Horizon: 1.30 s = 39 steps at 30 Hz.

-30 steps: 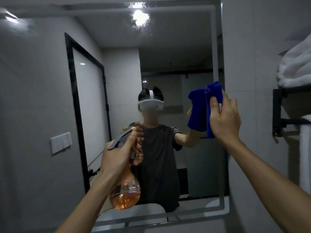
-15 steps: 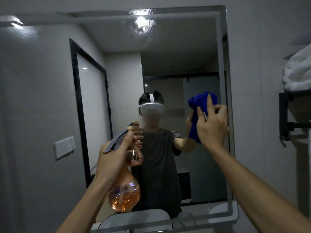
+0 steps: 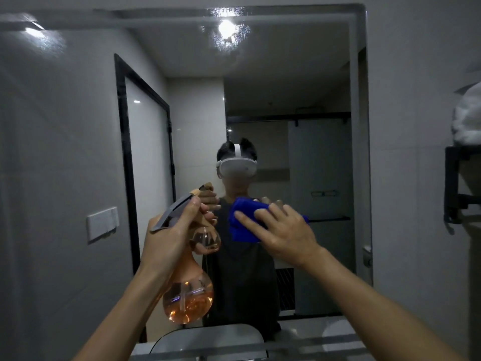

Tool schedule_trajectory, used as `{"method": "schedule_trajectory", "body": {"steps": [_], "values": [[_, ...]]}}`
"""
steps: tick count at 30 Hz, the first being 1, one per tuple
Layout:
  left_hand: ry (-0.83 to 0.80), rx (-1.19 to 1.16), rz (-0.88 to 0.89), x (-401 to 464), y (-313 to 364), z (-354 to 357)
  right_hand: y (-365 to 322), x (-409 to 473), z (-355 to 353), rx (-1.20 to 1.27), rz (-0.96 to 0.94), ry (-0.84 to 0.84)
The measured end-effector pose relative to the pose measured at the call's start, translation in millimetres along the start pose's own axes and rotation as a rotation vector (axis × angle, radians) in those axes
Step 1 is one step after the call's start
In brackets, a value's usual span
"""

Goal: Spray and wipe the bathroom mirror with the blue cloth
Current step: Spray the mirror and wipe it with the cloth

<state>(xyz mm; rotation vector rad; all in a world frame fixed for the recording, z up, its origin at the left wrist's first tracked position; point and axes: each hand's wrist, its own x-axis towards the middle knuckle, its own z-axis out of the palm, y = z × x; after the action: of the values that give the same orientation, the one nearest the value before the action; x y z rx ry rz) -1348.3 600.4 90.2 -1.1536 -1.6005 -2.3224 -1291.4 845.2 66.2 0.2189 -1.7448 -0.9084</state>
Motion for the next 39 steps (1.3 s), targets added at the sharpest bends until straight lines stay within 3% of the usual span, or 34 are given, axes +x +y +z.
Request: {"method": "schedule_trajectory", "body": {"steps": [2, 6, 10, 13, 19, 21, 23, 25, 29, 33, 36, 39], "values": [[0.000, -0.041, -0.028, 1.1, 0.4, 2.5, 35.8, 1.0, -0.9, -0.051, 0.128, 0.033], [-0.024, -0.085, -0.050, 3.0, -0.4, 4.4, 119.5, 24.2, -13.1, -0.129, 0.596, 0.059], [0.018, 0.002, 0.010, 9.8, -0.7, -4.6, 136.1, 73.1, -18.4, -0.050, 1.025, 0.068], [0.029, 0.022, 0.006, 10.5, 0.0, -8.1, 99.0, 104.7, -13.9, -0.020, 0.946, 0.066], [0.063, 0.045, -0.043, 4.7, -6.9, -16.5, -13.4, 71.4, 3.0, 0.087, 0.241, 0.013], [0.056, 0.039, -0.057, 3.2, -6.2, -15.0, -29.6, 42.5, 3.9, 0.102, 0.024, -0.031], [0.056, 0.040, -0.044, 1.8, -4.9, -11.9, -19.3, 24.0, 3.2, 0.078, -0.076, -0.056], [0.062, 0.020, -0.039, 1.5, -3.6, -9.9, 8.3, 17.7, 1.0, 0.025, 0.037, -0.032], [0.053, -0.021, -0.049, 4.8, 0.9, -7.5, 94.3, 22.9, -19.0, -0.053, 0.612, -0.001], [0.059, 0.002, -0.053, 10.2, -0.8, -5.7, 145.4, 45.3, -32.9, -0.004, 0.963, 0.016], [0.049, 0.003, -0.070, 10.8, -2.9, -4.9, 139.7, 65.0, -29.0, 0.010, 1.081, 0.066], [0.046, 0.007, -0.058, 12.3, -2.1, -6.6, 111.1, 85.5, -23.8, 0.017, 1.003, 0.077]]}}
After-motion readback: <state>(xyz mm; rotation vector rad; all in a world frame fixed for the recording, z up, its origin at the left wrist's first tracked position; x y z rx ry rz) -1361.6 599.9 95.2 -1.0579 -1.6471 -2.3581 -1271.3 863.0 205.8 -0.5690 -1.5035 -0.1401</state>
